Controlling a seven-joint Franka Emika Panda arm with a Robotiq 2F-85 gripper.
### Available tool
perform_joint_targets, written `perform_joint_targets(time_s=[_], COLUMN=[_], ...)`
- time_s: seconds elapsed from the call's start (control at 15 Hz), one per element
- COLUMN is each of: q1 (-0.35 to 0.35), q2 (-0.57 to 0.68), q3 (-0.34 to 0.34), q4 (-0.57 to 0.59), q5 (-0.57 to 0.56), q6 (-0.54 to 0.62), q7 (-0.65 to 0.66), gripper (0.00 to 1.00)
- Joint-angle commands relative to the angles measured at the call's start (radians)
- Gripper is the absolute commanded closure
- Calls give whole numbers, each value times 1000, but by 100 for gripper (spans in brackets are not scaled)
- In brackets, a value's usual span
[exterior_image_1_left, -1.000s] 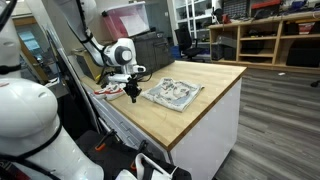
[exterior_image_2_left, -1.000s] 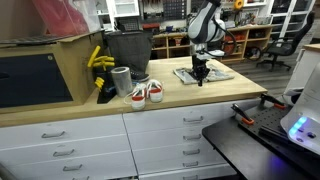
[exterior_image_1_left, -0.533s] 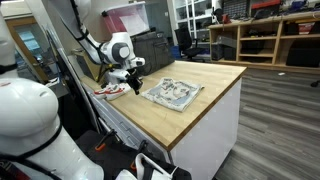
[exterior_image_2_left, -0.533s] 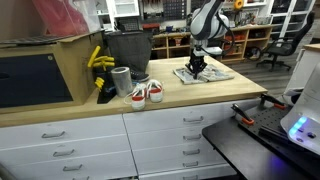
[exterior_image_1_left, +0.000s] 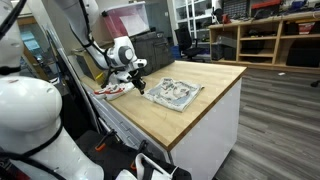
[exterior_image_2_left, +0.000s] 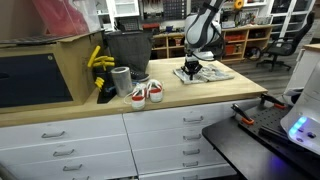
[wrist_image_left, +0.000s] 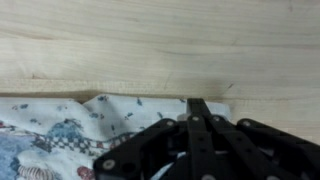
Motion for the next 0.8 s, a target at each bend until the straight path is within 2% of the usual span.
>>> perform_joint_targets(time_s=[0.0,0.47,0.6,0.73], q1=[43,101,104,82], q2=[57,129,133,103], q3=[-43,-99,-92,-57], q4=[80,108,93,70], q5=[-15,-47,-39,-11], q6=[3,-2,-18,-64], q7=[67,100,78,31], gripper=[100,100,100,100])
